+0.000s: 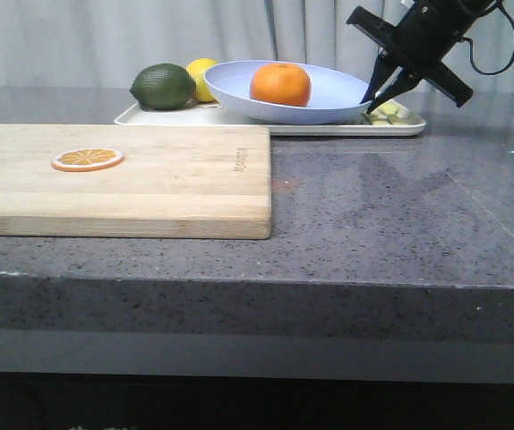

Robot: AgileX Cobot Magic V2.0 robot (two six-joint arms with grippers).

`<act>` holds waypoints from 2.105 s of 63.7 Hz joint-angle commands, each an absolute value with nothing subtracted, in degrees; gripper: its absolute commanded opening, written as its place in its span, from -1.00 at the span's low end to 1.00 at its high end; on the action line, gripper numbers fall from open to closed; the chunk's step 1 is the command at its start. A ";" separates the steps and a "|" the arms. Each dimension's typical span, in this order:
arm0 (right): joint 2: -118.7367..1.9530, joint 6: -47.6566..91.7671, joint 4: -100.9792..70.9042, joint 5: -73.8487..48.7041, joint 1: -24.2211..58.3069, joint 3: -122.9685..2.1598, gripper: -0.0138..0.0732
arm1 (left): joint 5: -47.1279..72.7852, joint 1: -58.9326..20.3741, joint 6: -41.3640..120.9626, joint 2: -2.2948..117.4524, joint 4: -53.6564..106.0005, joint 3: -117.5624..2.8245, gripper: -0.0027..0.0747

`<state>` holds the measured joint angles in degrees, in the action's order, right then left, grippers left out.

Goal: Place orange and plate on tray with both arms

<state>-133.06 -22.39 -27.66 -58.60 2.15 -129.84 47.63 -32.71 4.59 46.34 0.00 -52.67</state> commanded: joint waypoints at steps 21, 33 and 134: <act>-128.90 -22.47 -30.15 -55.63 2.05 -131.99 -0.02 | 43.56 -32.58 3.99 46.26 0.60 -54.05 0.67; -128.66 -22.47 -30.15 -55.74 2.05 -132.17 0.13 | 43.56 -32.58 3.99 46.26 0.60 -54.05 0.67; -70.87 7.91 -13.82 -60.58 2.05 -88.10 0.13 | 42.52 -32.58 3.99 46.26 0.00 -54.05 0.67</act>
<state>-76.78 4.49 -13.52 -66.11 2.27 -91.26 46.67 -32.71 4.59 46.34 0.00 -52.67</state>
